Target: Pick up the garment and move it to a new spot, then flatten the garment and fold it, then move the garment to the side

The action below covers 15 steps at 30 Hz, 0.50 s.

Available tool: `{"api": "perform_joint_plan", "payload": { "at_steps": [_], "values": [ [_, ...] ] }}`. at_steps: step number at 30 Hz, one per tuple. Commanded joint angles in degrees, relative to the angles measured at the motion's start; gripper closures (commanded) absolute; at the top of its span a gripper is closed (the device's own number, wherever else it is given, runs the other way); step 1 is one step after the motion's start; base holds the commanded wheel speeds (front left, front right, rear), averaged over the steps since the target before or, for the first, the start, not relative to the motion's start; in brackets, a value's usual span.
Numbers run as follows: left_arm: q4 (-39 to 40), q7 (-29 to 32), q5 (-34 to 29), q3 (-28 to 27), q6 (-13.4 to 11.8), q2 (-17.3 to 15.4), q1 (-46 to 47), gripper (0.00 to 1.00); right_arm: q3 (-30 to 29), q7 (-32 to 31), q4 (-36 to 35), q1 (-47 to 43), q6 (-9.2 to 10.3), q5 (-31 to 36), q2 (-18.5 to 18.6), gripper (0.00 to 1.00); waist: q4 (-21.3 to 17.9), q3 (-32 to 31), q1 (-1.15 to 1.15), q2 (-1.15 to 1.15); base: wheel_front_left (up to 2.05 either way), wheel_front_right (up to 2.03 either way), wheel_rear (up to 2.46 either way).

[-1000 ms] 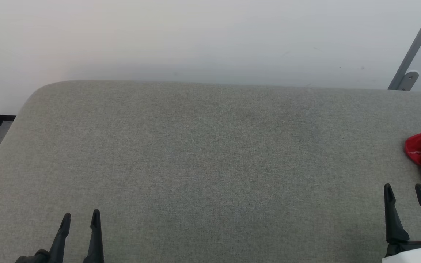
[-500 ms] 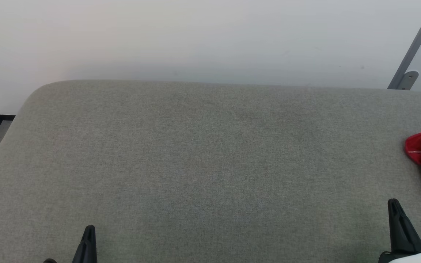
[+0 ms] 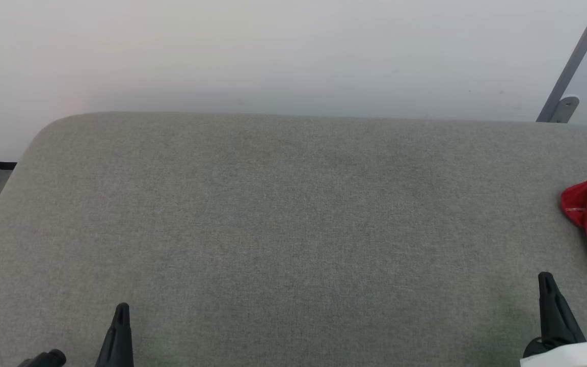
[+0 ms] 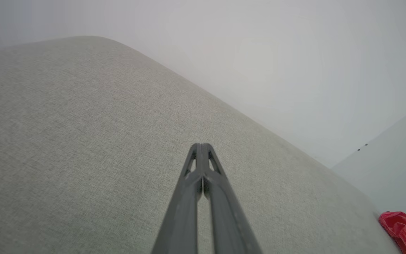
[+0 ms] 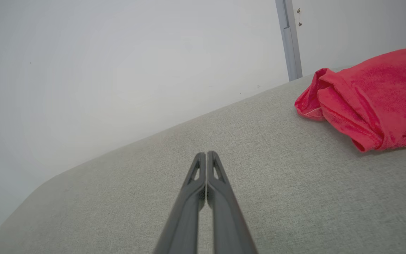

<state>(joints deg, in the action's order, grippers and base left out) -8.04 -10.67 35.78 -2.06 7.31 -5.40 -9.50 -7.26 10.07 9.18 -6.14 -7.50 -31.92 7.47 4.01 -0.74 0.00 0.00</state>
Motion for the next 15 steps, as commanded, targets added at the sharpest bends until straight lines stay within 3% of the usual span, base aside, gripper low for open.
{"api": "perform_joint_plan", "payload": {
  "at_steps": [1, 15],
  "values": [
    [0.5, 0.4, 2.3, -0.3, 0.0, -0.2, 1.8, 1.0, 0.0, -0.5, -0.6, 1.7, 0.0, -2.3, 0.1, 1.0, -0.1, 0.0, 0.0, 0.0, 0.0, 0.0, 0.0],
    [-0.7, 3.4, 13.4, -0.7, 0.1, 0.0, 4.6, 1.0, 0.2, -3.7, 0.4, 3.9, 0.0, -13.8, -0.8, 1.0, -0.6, 0.1, 0.0, 0.0, 0.0, 0.0, 0.0]
  ]
}}
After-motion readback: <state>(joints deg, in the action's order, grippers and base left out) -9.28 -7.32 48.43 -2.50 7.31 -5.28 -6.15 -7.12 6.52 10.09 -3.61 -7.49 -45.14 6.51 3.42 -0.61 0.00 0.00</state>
